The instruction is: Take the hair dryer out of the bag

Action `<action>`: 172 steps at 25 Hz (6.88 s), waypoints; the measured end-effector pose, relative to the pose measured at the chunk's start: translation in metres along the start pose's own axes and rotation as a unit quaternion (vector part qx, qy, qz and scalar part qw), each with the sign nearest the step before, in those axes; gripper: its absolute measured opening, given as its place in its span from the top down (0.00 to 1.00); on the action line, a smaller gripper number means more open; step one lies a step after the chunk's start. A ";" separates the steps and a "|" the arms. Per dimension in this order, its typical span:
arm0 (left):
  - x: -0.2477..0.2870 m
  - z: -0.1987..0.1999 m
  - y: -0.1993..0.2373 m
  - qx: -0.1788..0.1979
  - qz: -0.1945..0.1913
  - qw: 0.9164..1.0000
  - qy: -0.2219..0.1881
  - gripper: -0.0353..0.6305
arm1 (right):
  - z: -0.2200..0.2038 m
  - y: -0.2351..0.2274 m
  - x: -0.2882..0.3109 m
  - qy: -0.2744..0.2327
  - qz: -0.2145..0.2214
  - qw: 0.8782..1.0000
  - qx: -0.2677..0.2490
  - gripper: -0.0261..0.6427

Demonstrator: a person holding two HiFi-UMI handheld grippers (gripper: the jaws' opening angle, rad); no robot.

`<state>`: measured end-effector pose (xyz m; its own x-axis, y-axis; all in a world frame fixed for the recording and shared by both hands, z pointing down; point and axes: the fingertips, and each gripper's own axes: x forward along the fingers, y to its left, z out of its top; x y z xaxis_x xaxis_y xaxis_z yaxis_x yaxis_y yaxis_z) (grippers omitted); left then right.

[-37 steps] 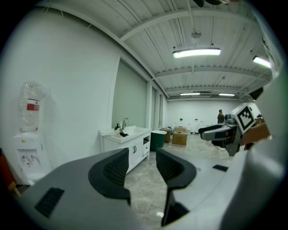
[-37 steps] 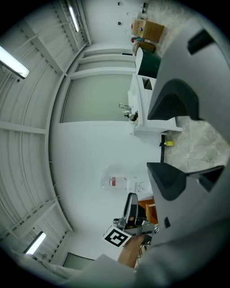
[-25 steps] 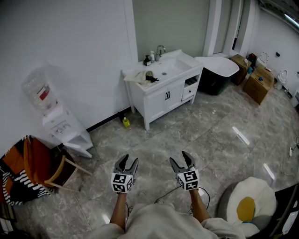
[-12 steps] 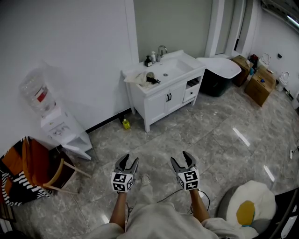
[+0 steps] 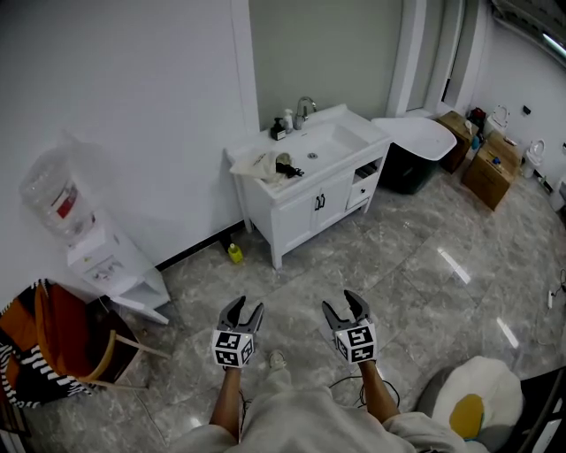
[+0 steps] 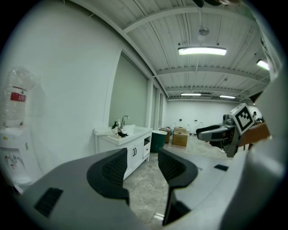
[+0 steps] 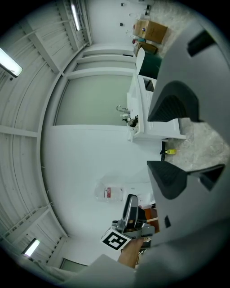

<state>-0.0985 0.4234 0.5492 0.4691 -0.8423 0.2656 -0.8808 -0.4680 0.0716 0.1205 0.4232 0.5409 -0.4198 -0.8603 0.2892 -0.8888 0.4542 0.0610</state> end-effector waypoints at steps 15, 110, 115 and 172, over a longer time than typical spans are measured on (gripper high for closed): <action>0.125 0.060 0.118 0.006 -0.019 1.000 -0.008 0.65 | 0.062 -0.037 0.157 0.003 -0.024 1.000 -0.007 0.59; 0.665 0.132 0.305 0.028 -0.079 0.989 0.120 0.65 | 0.091 -0.273 0.658 0.094 0.066 0.993 0.025 0.60; 0.685 0.122 0.307 0.035 -0.098 0.985 0.138 0.65 | 0.080 -0.277 0.667 0.110 0.055 0.992 0.033 0.60; 0.708 0.134 0.356 0.006 -0.149 0.978 0.145 0.88 | 0.050 -0.218 0.792 0.228 0.172 0.951 -0.121 0.59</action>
<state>-0.0716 -0.3757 0.6335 0.6661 -0.5573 0.4957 -0.7058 -0.6859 0.1773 -0.0275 -0.3685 0.7094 -0.5055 -0.4862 0.7128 -0.6213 0.7784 0.0904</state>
